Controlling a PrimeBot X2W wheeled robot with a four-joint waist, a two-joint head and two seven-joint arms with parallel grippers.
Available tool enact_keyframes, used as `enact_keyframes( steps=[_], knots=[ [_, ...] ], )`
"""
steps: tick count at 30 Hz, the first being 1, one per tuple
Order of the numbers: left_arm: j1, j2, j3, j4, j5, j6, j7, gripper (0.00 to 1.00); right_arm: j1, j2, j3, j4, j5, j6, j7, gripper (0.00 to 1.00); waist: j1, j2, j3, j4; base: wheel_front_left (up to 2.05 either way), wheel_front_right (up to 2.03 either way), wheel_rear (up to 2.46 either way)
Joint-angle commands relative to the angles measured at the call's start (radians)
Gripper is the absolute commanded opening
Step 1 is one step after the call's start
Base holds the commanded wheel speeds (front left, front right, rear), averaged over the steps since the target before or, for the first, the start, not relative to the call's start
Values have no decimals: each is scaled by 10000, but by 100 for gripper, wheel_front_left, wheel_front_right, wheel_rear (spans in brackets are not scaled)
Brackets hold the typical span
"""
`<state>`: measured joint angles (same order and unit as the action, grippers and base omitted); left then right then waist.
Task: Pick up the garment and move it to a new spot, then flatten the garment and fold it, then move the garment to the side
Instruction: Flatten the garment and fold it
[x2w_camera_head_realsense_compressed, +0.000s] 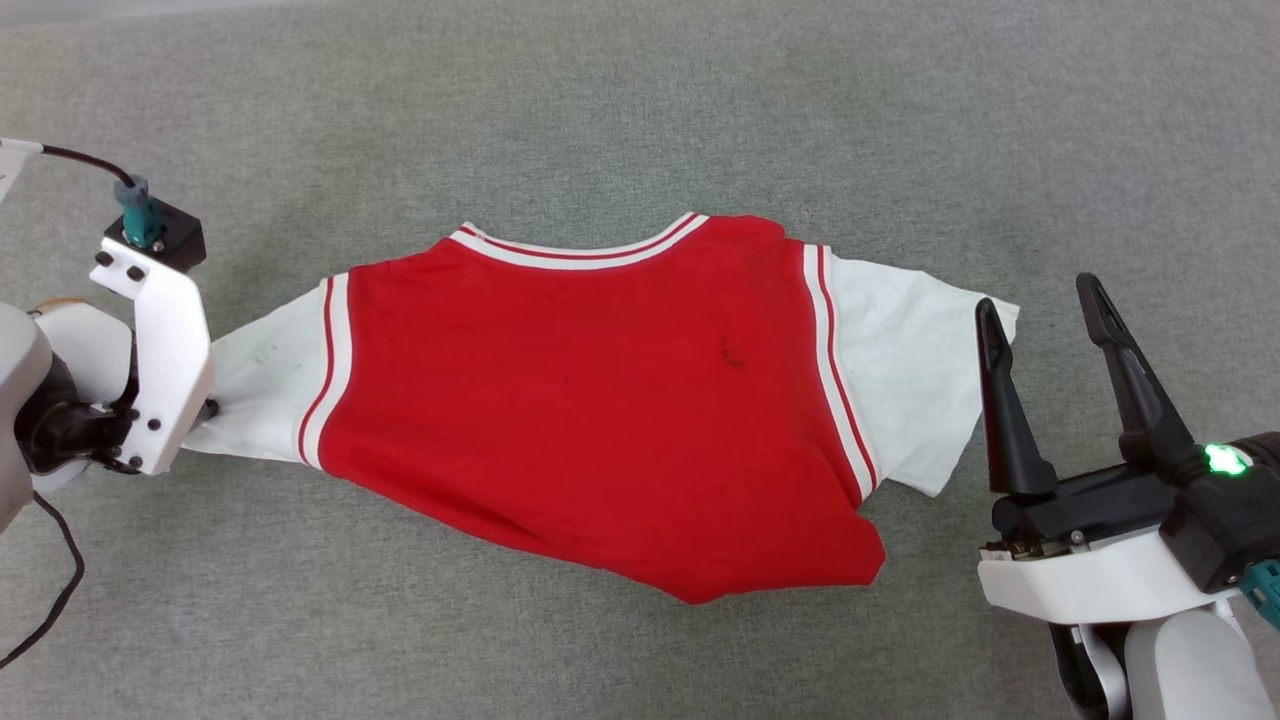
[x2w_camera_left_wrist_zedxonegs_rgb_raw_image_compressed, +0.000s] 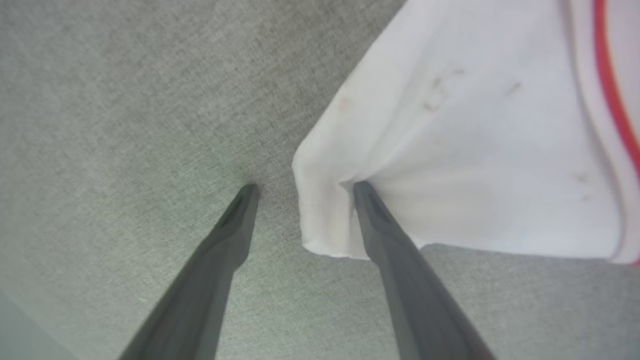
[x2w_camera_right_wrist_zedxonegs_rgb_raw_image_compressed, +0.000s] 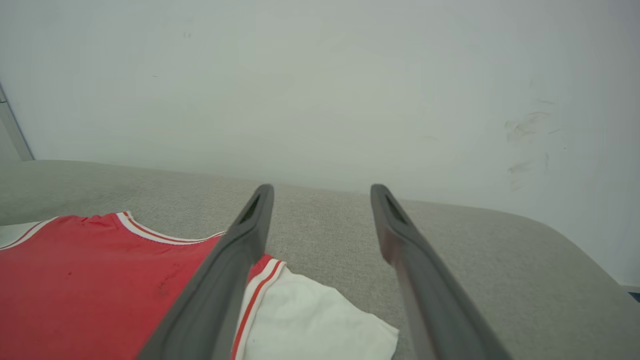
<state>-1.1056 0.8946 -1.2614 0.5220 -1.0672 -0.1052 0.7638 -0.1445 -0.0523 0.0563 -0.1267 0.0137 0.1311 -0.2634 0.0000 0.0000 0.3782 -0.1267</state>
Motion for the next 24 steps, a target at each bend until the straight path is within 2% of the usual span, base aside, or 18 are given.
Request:
enact_keyframes(
  steps=[1, 2, 3, 7, 12, 13, 17, 20, 24],
  knots=[
    [550, -283, -187, 161, 59, 59, 42, 100, -168, 20, -15, -7, -3, -9, -19, 100, 0, 0, 46, -40, 0, 0, 0],
    [615, -323, -205, 199, 64, 47, 24, 58, -176, 20, -24, 9, -2, -9, -19, 100, 0, 0, 46, -46, 0, 0, 0],
    [651, -356, -213, 231, 67, 37, -18, 0, -174, 21, -34, 29, -5, -9, -19, 100, 0, 0, 34, -47, 0, 0, 0],
    [661, -357, -134, 254, -66, -39, -195, 0, -354, -29, -87, 127, 62, -7, -20, 100, 0, 0, -150, -57, 0, 0, 0],
    [403, -161, -44, -140, 84, -120, -592, 0, -1197, -916, -150, 282, -45, -9, -19, 100, 0, 0, -522, -14, 0, 0, 0],
    [403, -161, -44, -140, 84, -120, -592, 0, -1197, -916, -150, 282, -45, -9, -19, 100, 0, 0, -522, -14, 0, 0, 0],
    [204, -13, -51, -669, 313, -161, -808, 0, -2188, -1916, -195, 541, -19, -9, 369, 100, 0, 0, -782, 124, 0, 0, 0],
    [67, 31, 1, -1133, 432, -174, -1000, 0, -2866, -2858, 76, 667, 205, -9, 1470, 100, 0, 0, -881, 234, 0, 0, 0],
    [-134, 140, 20, -1738, 662, -174, -1158, 0, -3750, -4375, 1156, 993, 1608, -7, 4099, 100, 0, 0, -933, 381, 0, 0, 0]
  ],
)
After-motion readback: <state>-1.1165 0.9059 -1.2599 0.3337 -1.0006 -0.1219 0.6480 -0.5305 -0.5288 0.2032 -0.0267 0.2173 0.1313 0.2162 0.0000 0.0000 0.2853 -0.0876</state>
